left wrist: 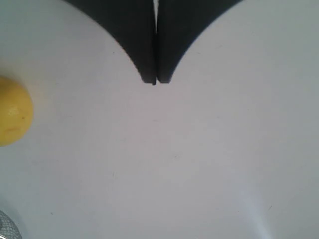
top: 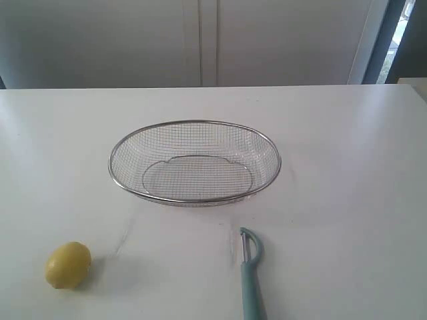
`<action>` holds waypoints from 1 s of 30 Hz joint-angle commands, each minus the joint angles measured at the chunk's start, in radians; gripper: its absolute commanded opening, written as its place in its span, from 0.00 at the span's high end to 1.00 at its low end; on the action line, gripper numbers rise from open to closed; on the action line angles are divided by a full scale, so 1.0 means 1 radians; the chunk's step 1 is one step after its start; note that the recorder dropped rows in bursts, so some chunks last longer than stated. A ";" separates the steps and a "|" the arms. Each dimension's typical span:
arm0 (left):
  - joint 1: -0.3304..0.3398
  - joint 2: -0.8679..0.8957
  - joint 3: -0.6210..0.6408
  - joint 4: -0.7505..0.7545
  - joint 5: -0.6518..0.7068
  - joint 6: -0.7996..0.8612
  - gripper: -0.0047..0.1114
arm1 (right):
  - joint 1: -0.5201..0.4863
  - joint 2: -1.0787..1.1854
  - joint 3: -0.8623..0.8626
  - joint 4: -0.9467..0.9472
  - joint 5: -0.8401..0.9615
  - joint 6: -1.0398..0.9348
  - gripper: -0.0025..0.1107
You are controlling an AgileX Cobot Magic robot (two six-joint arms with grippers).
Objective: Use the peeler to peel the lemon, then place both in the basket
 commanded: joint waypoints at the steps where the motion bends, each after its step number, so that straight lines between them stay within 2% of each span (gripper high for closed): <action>1: 0.003 -0.005 0.010 -0.002 0.017 -0.001 0.96 | -0.003 -0.005 0.005 0.002 -0.035 0.000 0.98; 10: 0.003 -0.005 0.010 -0.002 0.017 -0.001 0.96 | -0.003 -0.005 0.005 0.002 -0.042 0.000 0.98; 14: 0.003 -0.005 0.010 -0.002 0.017 -0.001 0.96 | -0.003 -0.005 -0.055 0.002 0.065 0.000 0.98; 18: 0.003 -0.005 0.010 -0.002 0.017 -0.001 0.96 | -0.003 -0.004 -0.128 0.000 0.255 0.040 0.98; 20: 0.003 -0.005 0.010 -0.002 0.017 -0.001 0.96 | -0.003 0.042 -0.174 0.000 0.317 0.057 0.98; 30: 0.003 -0.005 0.010 -0.002 0.017 -0.001 0.96 | -0.003 0.495 -0.465 0.048 0.389 0.057 0.98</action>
